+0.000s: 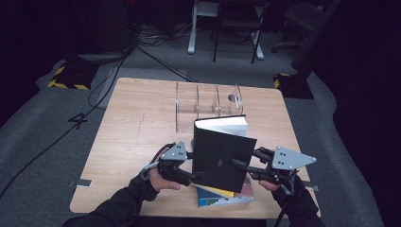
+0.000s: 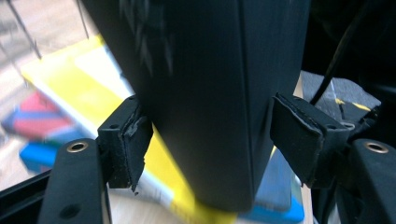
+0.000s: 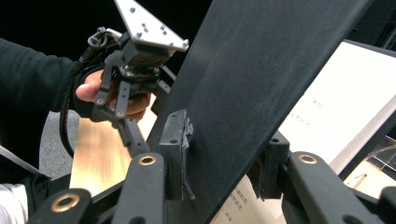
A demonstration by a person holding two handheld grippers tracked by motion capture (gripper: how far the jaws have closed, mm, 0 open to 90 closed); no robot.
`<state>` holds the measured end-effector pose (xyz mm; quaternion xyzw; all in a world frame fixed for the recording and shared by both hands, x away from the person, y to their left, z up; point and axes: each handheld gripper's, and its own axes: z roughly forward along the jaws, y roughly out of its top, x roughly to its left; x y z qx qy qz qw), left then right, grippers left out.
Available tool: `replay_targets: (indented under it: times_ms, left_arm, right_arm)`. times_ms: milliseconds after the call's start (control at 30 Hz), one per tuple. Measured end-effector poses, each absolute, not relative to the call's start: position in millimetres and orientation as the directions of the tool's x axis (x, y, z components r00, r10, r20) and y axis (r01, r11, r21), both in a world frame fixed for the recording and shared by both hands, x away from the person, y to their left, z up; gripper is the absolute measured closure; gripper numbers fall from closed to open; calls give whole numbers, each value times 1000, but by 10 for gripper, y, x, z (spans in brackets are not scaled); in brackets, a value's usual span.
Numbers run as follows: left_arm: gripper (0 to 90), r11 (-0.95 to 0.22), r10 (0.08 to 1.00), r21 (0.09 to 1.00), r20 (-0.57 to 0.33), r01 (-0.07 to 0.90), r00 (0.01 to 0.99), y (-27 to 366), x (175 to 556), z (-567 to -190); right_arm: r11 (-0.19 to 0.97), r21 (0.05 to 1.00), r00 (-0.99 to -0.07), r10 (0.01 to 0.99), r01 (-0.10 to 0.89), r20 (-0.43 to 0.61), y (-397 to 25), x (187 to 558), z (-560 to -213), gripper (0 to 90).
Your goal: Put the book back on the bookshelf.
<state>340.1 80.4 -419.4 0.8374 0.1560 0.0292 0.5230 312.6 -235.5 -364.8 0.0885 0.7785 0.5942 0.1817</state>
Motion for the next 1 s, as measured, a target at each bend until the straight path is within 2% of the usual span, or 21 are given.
replay_targets:
  times_ms: [200,333,500,667,733,900,1000]
  left_arm:
    - [310,-366,252,914,-81,172,964,671,3419,-4060]
    - [383,-334,222,932,-69,143,973,641,3411,-3985]
    - [405,-311,223,941,-66,135,973,651,3451,-3903]
    - [440,-300,219,946,-56,122,974,658,3454,-3832]
    - [457,-300,205,949,-38,100,978,656,3453,-3792]
    - [475,-312,186,948,-1,60,983,621,3423,-3688]
    - [479,-316,179,948,13,45,984,603,3416,-3635]
  right_arm:
    - [295,952,-911,366,-82,-192,-2402,3058,-3674,624]
    - [294,953,-908,376,-75,-187,-2448,3036,-3703,620]
    - [313,947,-867,448,-74,-216,-2517,2980,-3738,622]
    - [305,952,-837,513,-30,-191,-2677,3015,-3831,540]
    - [313,950,-830,530,-3,-177,-2707,3040,-3879,479]
    - [323,944,-848,516,66,-117,-2684,3096,-3996,364]
    - [333,939,-855,507,83,-105,-2643,3119,-4036,334]
